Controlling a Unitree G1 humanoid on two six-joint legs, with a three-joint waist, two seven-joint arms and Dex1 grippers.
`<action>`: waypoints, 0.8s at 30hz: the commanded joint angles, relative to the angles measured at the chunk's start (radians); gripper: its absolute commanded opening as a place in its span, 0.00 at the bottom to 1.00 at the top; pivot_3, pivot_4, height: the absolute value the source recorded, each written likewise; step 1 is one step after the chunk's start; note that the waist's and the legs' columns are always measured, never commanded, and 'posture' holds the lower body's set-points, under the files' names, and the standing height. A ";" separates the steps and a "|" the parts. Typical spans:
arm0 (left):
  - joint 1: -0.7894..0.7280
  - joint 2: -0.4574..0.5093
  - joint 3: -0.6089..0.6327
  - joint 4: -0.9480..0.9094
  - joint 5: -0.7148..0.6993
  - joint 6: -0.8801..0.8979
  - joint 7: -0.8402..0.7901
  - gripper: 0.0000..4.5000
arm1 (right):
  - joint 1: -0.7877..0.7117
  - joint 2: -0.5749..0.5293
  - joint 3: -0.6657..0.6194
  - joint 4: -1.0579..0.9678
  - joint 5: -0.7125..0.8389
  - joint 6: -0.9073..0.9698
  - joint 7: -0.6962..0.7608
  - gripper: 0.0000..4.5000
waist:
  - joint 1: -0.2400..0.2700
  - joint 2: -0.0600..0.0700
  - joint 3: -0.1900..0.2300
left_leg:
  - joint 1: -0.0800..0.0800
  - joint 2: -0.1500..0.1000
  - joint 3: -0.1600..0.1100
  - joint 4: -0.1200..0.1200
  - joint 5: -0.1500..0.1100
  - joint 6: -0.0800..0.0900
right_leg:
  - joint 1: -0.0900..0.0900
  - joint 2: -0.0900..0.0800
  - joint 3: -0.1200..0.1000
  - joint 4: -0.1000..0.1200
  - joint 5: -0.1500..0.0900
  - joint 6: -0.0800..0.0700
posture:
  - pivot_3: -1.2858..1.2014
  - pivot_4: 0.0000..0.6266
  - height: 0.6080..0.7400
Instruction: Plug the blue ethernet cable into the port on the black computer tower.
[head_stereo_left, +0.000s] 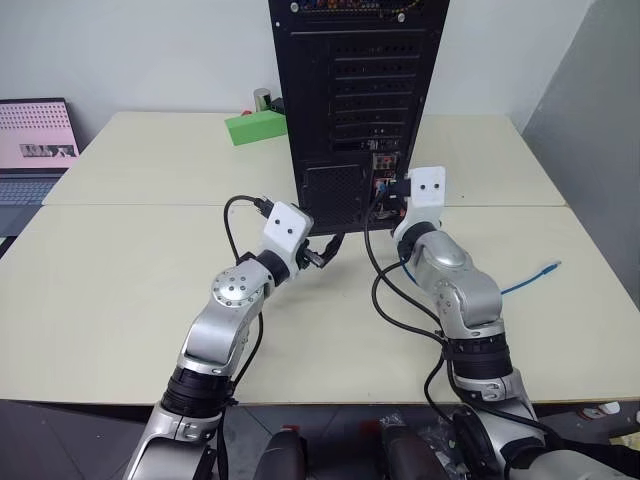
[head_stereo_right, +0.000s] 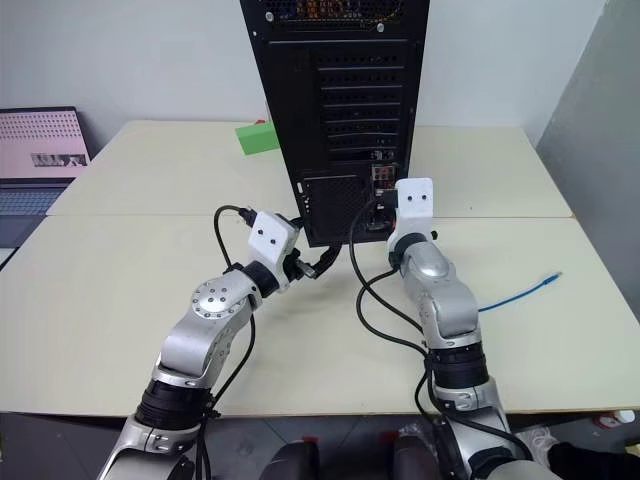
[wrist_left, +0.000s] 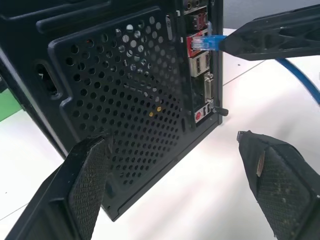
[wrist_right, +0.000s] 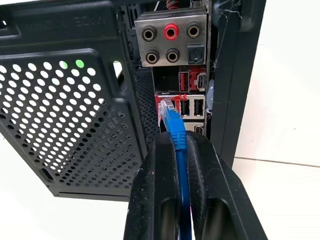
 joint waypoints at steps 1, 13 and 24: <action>-0.007 -0.011 0.024 -0.060 -0.032 -0.002 -0.021 0.93 | -0.030 0.007 -0.034 -0.004 0.003 -0.005 -0.018 0.00 | 0.000 0.000 0.000 | 0.000 0.000 0.000 0.000 0.000 0.000 | 0.000 0.000 0.000 0.000 0.000 0.000 | 0.52 0.24 1.00; -0.008 -0.011 0.035 -0.058 -0.036 -0.001 -0.034 0.93 | -0.024 0.030 -0.040 0.003 -0.003 -0.002 -0.030 0.00 | 0.000 0.000 0.000 | 0.000 0.000 0.000 0.000 0.000 0.000 | 0.000 0.000 0.000 0.000 0.000 0.000 | 0.52 0.24 1.00; -0.015 -0.004 0.043 -0.041 -0.031 -0.009 -0.044 0.93 | -0.056 0.066 -0.037 -0.024 0.005 0.040 -0.052 0.00 | -0.005 0.000 0.000 | 0.000 0.000 0.000 0.000 0.000 0.000 | 0.000 0.000 0.000 0.000 0.000 0.000 | 0.52 0.24 1.00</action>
